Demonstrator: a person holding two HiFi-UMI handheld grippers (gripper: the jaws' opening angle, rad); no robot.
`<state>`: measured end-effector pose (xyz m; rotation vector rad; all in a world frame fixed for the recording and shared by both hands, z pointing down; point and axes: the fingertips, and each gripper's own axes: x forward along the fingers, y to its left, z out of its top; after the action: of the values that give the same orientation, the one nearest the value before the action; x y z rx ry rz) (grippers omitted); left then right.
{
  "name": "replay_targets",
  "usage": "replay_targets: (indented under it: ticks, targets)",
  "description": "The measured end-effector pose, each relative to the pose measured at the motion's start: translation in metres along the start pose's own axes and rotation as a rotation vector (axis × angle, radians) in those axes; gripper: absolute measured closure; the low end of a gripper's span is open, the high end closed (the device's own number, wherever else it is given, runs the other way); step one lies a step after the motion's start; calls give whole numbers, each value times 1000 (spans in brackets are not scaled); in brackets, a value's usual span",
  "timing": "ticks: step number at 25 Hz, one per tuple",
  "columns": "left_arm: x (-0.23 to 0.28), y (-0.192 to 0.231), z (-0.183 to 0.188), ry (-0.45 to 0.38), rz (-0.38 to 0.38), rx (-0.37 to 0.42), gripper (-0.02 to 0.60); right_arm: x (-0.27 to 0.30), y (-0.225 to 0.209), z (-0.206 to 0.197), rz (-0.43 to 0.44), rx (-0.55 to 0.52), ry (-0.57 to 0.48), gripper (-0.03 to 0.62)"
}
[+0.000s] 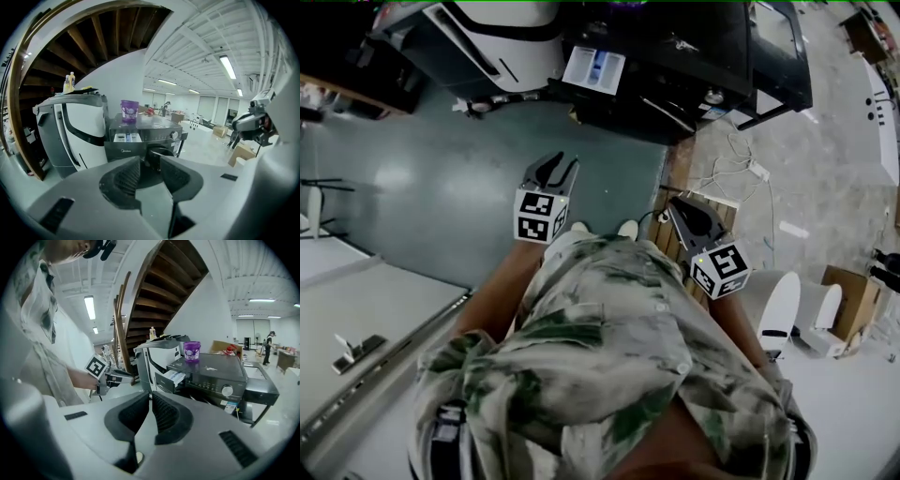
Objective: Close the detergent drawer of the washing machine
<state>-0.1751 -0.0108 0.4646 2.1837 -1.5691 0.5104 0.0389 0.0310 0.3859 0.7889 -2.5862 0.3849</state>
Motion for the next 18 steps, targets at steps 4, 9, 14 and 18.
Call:
replay_targets:
  ticks: [4, 9, 14, 18]
  targets:
    - [34, -6, 4, 11, 17, -12, 439, -17, -38, -8, -27, 18, -7, 554]
    - [70, 4, 9, 22, 45, -16, 439, -17, -68, -13, -47, 34, -3, 554]
    - [106, 27, 8, 62, 50, 0, 439, -2, -90, 0, -92, 64, 4, 554]
    - [135, 48, 14, 83, 51, 29, 439, 19, -102, 18, -127, 107, -6, 554]
